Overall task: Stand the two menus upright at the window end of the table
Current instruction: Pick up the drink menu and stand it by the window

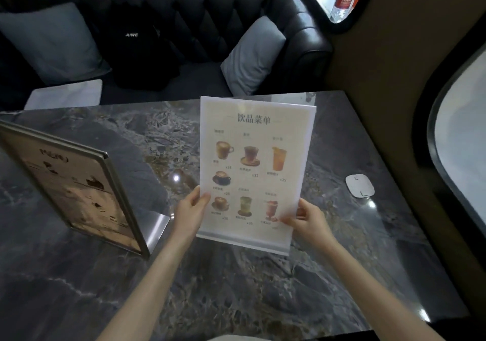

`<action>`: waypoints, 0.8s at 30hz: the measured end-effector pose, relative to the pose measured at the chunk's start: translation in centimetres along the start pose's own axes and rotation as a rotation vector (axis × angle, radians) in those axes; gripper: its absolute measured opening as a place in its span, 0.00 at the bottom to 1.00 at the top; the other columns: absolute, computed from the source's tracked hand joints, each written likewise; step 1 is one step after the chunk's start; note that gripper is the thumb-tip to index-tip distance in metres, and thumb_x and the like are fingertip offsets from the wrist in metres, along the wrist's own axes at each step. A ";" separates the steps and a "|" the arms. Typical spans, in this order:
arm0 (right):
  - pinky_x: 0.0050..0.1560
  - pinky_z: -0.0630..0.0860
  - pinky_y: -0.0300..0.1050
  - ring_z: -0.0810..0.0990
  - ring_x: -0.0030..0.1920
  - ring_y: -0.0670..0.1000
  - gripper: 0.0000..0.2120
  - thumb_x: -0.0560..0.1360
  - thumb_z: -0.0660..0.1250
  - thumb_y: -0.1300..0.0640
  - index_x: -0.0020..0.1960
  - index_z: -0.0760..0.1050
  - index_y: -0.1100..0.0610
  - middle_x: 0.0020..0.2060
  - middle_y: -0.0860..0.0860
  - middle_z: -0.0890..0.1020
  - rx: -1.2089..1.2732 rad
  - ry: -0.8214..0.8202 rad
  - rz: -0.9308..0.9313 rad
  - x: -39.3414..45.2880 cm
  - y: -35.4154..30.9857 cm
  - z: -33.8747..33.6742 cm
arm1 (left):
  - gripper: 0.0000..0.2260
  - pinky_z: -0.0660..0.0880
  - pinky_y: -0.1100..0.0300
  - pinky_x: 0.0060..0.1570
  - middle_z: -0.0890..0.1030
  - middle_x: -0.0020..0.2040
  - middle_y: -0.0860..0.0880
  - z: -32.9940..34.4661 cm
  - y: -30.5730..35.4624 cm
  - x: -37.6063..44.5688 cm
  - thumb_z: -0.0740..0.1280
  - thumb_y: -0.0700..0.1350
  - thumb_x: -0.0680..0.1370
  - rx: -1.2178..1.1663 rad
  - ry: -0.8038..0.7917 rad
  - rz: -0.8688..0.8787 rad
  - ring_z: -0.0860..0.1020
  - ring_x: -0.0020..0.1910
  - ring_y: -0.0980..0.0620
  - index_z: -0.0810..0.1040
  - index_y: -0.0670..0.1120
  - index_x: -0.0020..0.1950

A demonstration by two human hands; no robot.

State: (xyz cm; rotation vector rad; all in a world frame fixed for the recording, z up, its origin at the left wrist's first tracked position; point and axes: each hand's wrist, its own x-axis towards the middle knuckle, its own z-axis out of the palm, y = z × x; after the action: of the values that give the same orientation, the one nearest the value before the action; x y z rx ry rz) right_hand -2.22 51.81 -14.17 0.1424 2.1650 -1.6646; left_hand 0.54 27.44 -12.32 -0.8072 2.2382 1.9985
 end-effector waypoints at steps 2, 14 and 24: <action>0.49 0.81 0.54 0.85 0.48 0.54 0.10 0.71 0.69 0.66 0.50 0.80 0.56 0.47 0.53 0.86 0.132 0.004 0.000 -0.7 0.0 -0.7 | 0.14 0.72 0.55 0.52 0.78 0.45 0.60 1.4 0.9 0.4 0.59 0.43 0.80 -0.016 -0.054 0.025 0.76 0.45 0.60 0.73 0.48 0.64; 0.33 0.71 0.36 0.80 0.35 0.52 0.07 0.72 0.69 0.61 0.45 0.84 0.52 0.39 0.56 0.86 -0.155 0.492 -0.259 -4.4 2.6 -7.9 | 0.15 0.70 0.78 0.45 0.75 0.58 0.59 15.6 6.0 2.8 0.57 0.50 0.80 -0.004 -0.376 0.178 0.74 0.58 0.60 0.71 0.51 0.65; 0.35 0.72 0.33 0.81 0.39 0.47 0.07 0.73 0.68 0.64 0.48 0.82 0.55 0.34 0.39 0.84 -0.126 0.787 -0.246 -6.7 5.0 -15.8 | 0.22 0.65 0.59 0.67 0.70 0.69 0.55 29.3 9.2 3.0 0.60 0.52 0.79 0.178 -0.604 0.273 0.68 0.68 0.55 0.67 0.48 0.71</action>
State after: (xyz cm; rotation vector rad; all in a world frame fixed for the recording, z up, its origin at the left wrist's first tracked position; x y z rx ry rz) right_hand 1.57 69.23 -12.90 0.6044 2.9509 -1.7886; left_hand -14.78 54.08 -10.04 0.1246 2.1759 1.7712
